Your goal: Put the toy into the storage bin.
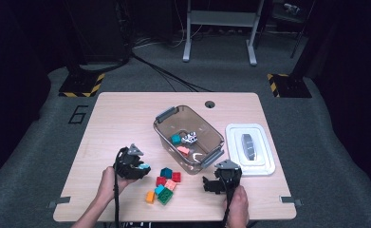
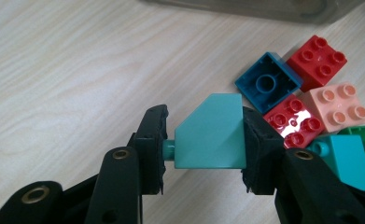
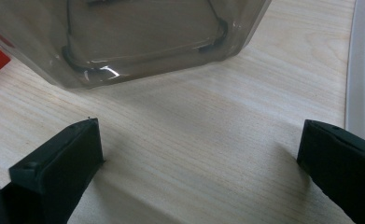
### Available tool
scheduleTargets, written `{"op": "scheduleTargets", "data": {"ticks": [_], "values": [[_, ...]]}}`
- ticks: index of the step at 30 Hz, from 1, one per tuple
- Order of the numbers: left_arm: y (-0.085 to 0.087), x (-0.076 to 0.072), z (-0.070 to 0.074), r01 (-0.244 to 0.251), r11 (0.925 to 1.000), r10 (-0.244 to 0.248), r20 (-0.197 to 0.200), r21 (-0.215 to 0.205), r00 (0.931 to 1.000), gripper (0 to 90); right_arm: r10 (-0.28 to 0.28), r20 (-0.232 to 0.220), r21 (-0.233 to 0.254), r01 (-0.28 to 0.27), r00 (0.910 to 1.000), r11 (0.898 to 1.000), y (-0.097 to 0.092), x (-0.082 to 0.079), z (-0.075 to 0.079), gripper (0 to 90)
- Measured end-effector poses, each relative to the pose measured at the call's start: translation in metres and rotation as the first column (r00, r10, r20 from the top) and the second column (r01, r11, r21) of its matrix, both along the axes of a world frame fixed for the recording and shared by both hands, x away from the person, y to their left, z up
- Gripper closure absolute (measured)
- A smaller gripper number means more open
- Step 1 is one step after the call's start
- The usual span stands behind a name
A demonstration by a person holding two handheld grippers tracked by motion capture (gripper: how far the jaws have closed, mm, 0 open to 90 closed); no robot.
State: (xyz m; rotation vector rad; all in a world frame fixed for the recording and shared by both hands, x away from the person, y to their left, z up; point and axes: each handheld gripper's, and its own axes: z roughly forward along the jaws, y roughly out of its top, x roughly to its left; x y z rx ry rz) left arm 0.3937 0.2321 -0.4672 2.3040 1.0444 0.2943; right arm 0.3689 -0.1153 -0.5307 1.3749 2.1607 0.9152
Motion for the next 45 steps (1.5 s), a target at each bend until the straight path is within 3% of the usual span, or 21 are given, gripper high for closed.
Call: {"op": "scheduleTargets", "data": {"ticks": [20, 45], "values": [[0.006, 0.017, 0.043, -0.005, 1.0, 0.005, 0.044, -0.003, 0.999, 57.2, 0.0, 0.0, 0.0, 0.0, 1.0, 1.0, 0.0, 0.0, 0.0, 0.0], [-0.012, 0.045, 0.109, 0.002, 0.9999, -0.004, 0.13, 0.013, 0.9915, 57.2, 0.0, 0.0, 0.0, 0.0, 1.0, 1.0, 0.0, 0.0, 0.0, 0.0]]}}
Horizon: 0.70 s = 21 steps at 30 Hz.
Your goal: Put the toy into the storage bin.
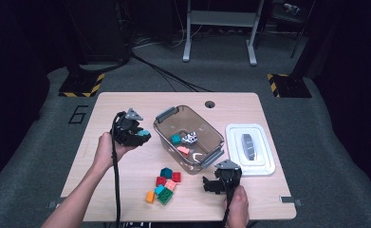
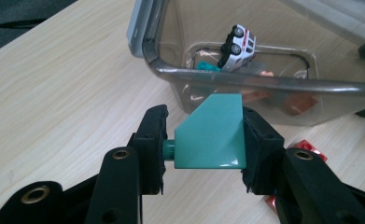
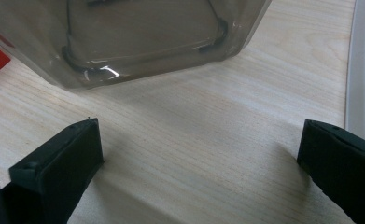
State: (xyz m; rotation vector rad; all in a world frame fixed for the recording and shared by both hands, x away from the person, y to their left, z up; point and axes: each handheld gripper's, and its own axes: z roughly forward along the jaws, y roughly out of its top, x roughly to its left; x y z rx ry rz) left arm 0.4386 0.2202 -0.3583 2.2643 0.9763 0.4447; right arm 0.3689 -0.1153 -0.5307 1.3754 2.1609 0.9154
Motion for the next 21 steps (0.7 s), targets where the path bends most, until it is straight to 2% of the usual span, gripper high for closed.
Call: {"op": "scheduleTargets", "data": {"ticks": [7, 12, 21], "values": [[-0.015, 0.011, 0.009, 0.012, 0.9998, -0.012, 0.014, 0.014, 0.9998, 57.2, 0.0, 0.0, 0.0, 0.0, 1.0, 1.0, 0.0, 0.0, 0.0, 0.0], [-0.028, 0.017, 0.008, 0.032, 0.999, -0.033, 0.016, 0.032, 0.9993, 57.2, 0.0, 0.0, 0.0, 0.0, 1.0, 1.0, 0.0, 0.0, 0.0, 0.0], [-0.051, 0.027, 0.004, 0.06, 0.9979, -0.061, 0.02, 0.025, 0.998, 57.2, 0.0, 0.0, 0.0, 0.0, 1.0, 1.0, 0.0, 0.0, 0.0, 0.0]]}}
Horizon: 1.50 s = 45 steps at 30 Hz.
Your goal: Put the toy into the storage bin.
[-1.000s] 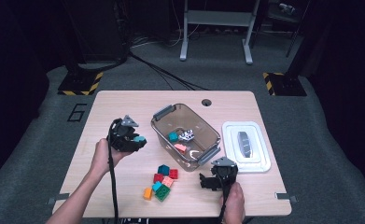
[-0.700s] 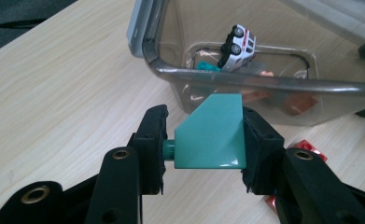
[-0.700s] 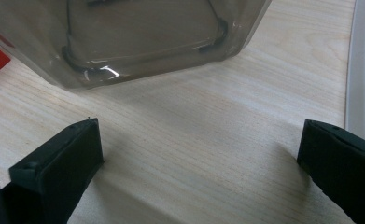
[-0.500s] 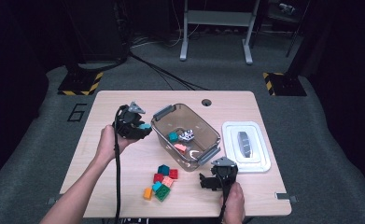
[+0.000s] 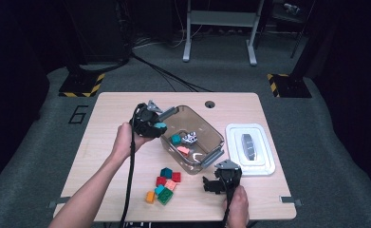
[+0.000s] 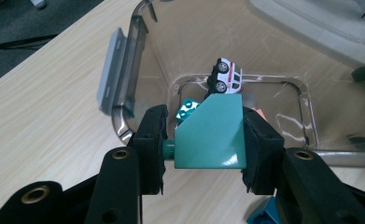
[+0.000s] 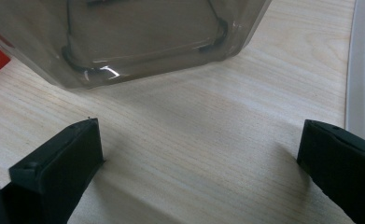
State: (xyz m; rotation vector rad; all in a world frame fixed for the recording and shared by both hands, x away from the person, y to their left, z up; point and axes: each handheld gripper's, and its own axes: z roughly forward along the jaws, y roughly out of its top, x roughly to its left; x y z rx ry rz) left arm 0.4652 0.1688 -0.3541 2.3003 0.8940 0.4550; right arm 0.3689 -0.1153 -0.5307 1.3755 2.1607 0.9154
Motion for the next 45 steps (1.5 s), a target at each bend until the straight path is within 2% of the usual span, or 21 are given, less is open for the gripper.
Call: {"op": "scheduleTargets", "data": {"ticks": [6, 11, 19, 24, 29, 38, 45], "values": [[-0.012, 0.005, -0.004, 0.013, 0.9999, -0.013, -0.003, 0.01, 0.9999, 57.2, 0.0, 0.0, 0.0, 0.0, 1.0, 1.0, 0.0, 0.0, 0.0, 0.0], [-0.018, 0.009, -0.01, 0.01, 0.9999, -0.01, -0.021, 0.011, 0.9997, 57.2, 0.0, 0.0, 0.0, 0.0, 1.0, 1.0, 0.0, 0.0, 0.0, 0.0], [-0.02, 0.013, -0.019, 0.02, 0.9988, -0.018, -0.047, 0.044, 0.9987, 57.1, 0.0, 0.0, 0.0, 0.0, 1.0, 1.0, 0.0, 0.0, 0.0, 0.0], [-0.021, 0.013, -0.021, 0.026, 0.9985, -0.024, -0.057, 0.047, 0.9981, 57.1, 0.0, 0.0, 0.0, 0.0, 1.0, 1.0, 0.0, 0.0, 0.0, 0.0], [-0.023, 0.015, -0.025, 0.036, 0.9966, -0.031, -0.071, 0.074, 0.997, 56.9, 0.0, 0.0, 0.0, 0.0, 1.0, 1.0, 0.0, 0.0, 0.0, 0.0], [-0.024, 0.016, -0.03, 0.031, 0.9959, -0.024, -0.085, 0.085, 0.9961, 56.2, 0.0, 0.0, 0.0, 0.0, 1.0, 1.0, 0.0, 0.0, 0.0, 0.0], [-0.014, 0.012, -0.024, 0.006, 0.9975, -0.001, -0.077, 0.07, 0.997, 38.4, 0.0, 0.0, 0.0, 0.0, 1.0, 1.0, 0.0, 0.0, 0.0, 0.0]]}}
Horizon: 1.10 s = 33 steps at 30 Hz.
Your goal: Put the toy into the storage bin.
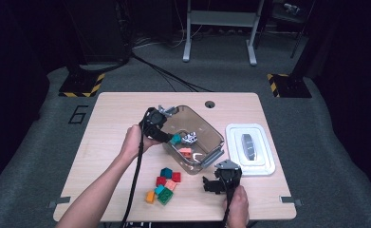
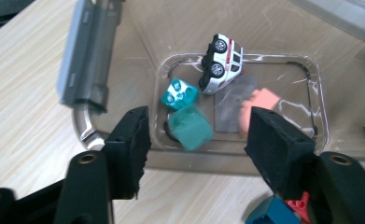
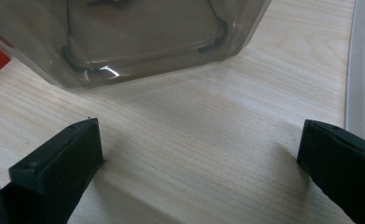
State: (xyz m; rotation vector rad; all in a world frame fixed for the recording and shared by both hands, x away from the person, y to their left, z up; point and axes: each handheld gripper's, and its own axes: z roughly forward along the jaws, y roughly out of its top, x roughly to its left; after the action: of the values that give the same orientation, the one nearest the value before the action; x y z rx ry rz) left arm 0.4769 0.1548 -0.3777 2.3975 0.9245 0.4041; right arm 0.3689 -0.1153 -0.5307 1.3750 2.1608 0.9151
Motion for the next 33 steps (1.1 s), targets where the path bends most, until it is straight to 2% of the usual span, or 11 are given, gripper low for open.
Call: {"op": "scheduleTargets", "data": {"ticks": [4, 9, 13, 16, 19, 25, 30, 33], "values": [[0.01, -0.009, 0.008, -0.004, 0.9997, 0.004, 0.017, -0.024, 0.9999, 31.9, 0.0, 0.0, 0.0, 0.0, 1.0, 1.0, 0.0, 0.0, 0.0, 0.0], [0.023, -0.024, 0.016, -0.004, 0.9996, 0.005, 0.046, -0.028, 0.9989, 22.2, 0.0, 0.0, 0.0, 0.0, 1.0, 1.0, 0.0, 0.0, 0.0, 0.0], [0.036, -0.037, 0.016, -0.018, 0.9988, 0.021, 0.054, -0.046, 0.9983, 16.4, 0.0, 0.0, 0.0, 0.0, 1.0, 1.0, 0.0, 0.0, 0.0, 0.0], [0.043, -0.047, 0.012, -0.023, 0.9985, 0.026, 0.052, -0.05, 0.9983, 15.3, 0.0, 0.0, 0.0, 0.0, 1.0, 1.0, 0.0, 0.0, 0.0, 0.0], [0.05, -0.057, 0.006, -0.028, 0.9986, 0.031, 0.051, -0.045, 0.9982, 14.6, 0.0, 0.0, 0.0, 0.0, 1.0, 1.0, 0.0, 0.0, 0.0, 0.0], [0.059, -0.074, -0.012, -0.04, 0.9987, 0.04, 0.022, -0.033, 0.9989, 11.9, 0.0, 0.0, 0.0, 0.0, 1.0, 1.0, 0.0, 0.0, 0.0, 0.0], [0.065, -0.084, -0.029, -0.074, 0.9965, 0.073, -0.026, -0.04, 0.997, 9.2, 0.0, -0.001, -0.001, 0.0, 1.0, 1.0, 0.0, 0.0, 0.0, 0.0], [0.066, -0.089, -0.038, -0.077, 0.9966, 0.075, -0.054, -0.03, 0.9957, 6.4, 0.0, 0.0, 0.0, 0.0, 1.0, 1.0, 0.0, 0.0, 0.0, 0.0]]}}
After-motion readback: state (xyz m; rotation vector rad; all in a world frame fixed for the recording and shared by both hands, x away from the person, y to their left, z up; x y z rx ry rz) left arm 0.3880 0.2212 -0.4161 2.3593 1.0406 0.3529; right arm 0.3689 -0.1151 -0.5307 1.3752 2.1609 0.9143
